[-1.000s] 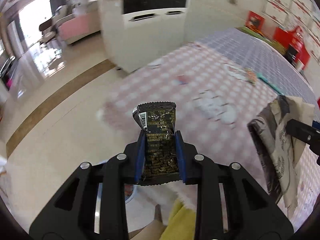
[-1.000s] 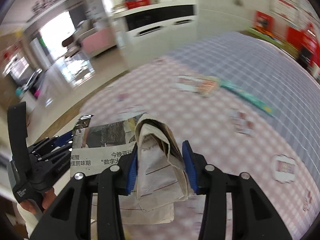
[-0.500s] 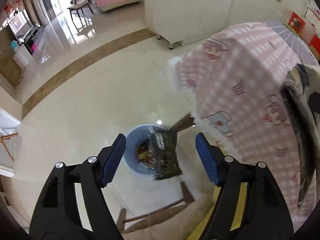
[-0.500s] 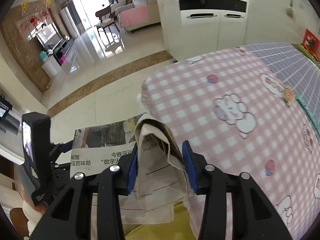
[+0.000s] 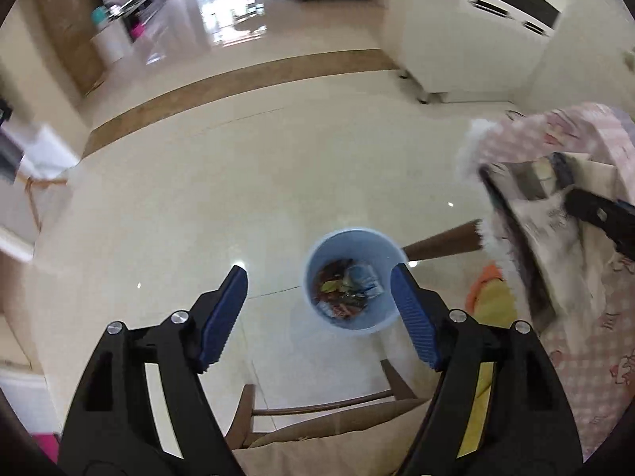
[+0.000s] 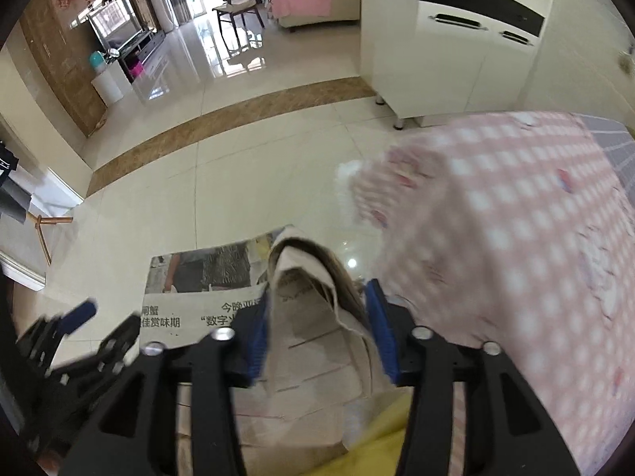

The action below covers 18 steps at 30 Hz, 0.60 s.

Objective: Collect trash
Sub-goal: 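Carry the newspaper and snack packet over the blue bin and open both tools, then move both tools back over the table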

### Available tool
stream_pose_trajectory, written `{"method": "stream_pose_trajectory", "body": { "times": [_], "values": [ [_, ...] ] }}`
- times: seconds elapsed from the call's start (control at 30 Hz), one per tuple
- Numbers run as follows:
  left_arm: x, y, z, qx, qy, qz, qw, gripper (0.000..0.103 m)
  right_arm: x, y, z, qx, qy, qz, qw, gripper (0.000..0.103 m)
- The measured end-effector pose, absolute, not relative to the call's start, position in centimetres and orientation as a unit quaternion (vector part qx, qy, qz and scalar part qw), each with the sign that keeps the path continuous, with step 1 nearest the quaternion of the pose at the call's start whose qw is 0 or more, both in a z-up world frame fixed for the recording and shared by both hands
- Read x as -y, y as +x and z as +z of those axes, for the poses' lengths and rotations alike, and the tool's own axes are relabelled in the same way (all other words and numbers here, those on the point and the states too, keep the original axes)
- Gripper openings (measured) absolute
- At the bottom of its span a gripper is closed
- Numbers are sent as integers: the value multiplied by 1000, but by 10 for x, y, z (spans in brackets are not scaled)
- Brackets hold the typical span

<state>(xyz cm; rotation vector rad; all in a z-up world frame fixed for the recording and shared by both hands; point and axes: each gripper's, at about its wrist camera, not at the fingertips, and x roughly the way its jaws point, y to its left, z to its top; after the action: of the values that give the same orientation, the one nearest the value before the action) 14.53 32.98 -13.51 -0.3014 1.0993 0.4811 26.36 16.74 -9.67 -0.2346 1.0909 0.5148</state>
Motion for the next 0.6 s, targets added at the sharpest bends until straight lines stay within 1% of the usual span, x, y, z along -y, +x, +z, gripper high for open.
{"method": "stream_pose_trajectory", "body": {
  "times": [0.03,0.2,0.3,0.43,0.6],
  "values": [
    [-332,143,-137,-516,-145,229,813,74,-176,269,-105,-515,-112,251,812,88],
    [-346,134,-155,-533,-161,254,791,74,-205,272,-151,-562,-135,247,778,88],
    [-347,132,-163,-540,-161,254,786,74,-205,269,-163,-580,-147,246,763,88],
    [-338,141,-164,-541,-157,246,788,74,-188,266,-151,-575,-135,250,768,88],
    [-318,160,-140,-523,-142,220,812,74,-155,266,-122,-564,-81,259,780,88]
  ]
}}
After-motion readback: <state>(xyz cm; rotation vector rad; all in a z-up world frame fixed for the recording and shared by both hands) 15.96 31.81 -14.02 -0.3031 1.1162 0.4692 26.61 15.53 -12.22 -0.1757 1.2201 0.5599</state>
